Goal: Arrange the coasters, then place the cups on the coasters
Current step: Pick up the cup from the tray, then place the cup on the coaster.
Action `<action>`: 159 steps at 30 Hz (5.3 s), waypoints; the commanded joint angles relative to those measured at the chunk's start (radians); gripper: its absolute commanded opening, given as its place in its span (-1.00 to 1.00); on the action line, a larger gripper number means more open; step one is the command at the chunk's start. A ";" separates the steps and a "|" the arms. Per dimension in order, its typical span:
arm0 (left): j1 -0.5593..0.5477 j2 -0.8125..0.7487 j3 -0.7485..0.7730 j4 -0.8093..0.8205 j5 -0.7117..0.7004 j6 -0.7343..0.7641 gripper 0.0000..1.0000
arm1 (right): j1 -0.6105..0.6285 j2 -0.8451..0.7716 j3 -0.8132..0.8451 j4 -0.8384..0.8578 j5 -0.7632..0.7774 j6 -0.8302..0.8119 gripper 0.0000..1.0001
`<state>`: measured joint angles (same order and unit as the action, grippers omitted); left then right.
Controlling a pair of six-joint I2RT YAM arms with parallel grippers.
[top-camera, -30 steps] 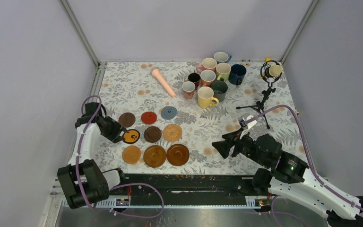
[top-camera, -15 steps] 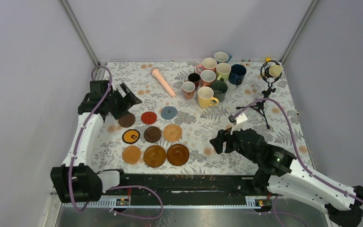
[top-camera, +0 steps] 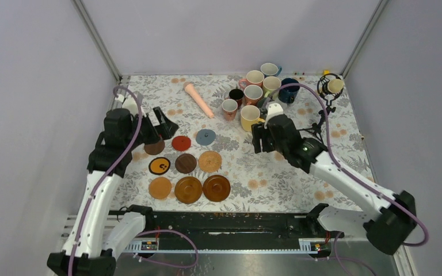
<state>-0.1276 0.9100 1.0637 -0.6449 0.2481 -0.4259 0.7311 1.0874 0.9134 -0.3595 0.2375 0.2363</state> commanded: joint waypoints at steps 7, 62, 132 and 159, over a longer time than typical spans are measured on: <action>-0.046 -0.177 -0.141 0.011 -0.302 -0.045 0.98 | -0.236 0.338 0.181 0.161 -0.183 -0.175 0.22; -0.102 -0.184 -0.108 -0.089 -0.545 -0.069 0.97 | -0.368 0.709 0.423 0.096 -0.445 -0.550 0.05; -0.226 0.266 -0.021 -0.040 0.084 -0.147 0.43 | 0.281 0.202 0.146 0.405 -0.244 -0.286 -1.00; -0.145 0.100 -0.029 -0.429 -0.369 -0.387 -1.00 | 0.361 0.024 -0.159 0.586 -0.093 -0.177 0.99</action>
<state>-0.3363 1.1038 0.9497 -0.9993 0.0532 -0.7452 1.0885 1.1900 0.8345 0.1268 0.0010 0.0380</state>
